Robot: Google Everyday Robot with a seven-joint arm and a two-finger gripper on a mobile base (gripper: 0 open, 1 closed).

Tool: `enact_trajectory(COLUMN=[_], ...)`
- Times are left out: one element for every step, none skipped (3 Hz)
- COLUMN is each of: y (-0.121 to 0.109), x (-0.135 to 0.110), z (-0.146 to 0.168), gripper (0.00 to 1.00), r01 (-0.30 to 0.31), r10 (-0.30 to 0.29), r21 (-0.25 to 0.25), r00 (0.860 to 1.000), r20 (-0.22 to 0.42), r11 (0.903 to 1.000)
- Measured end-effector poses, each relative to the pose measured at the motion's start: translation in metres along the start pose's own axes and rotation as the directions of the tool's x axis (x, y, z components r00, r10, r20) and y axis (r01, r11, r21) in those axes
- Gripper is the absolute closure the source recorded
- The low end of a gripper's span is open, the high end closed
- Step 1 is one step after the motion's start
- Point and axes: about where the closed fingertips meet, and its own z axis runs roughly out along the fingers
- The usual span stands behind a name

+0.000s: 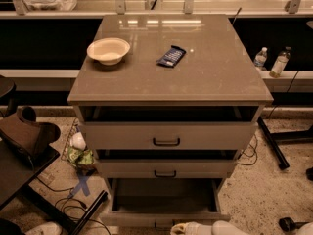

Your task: Close bottom drawer

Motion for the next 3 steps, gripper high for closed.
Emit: enact_trajectory(y=[-0.009,-0.023,-0.061], x=[-0.003,-0.005,-0.003], z=[0.008,0.012,0.016], gripper=[1.0,1.0,1.0], r01=[0.016,0.036,0.061], r10=[-0.017,-0.036,-0.058], r21=[0.023,0.042,0.075], r00=[1.0,0.999,0.998], r20=[0.007,-0.007,-0.035], r11=[0.9996,0.9984,0.9954])
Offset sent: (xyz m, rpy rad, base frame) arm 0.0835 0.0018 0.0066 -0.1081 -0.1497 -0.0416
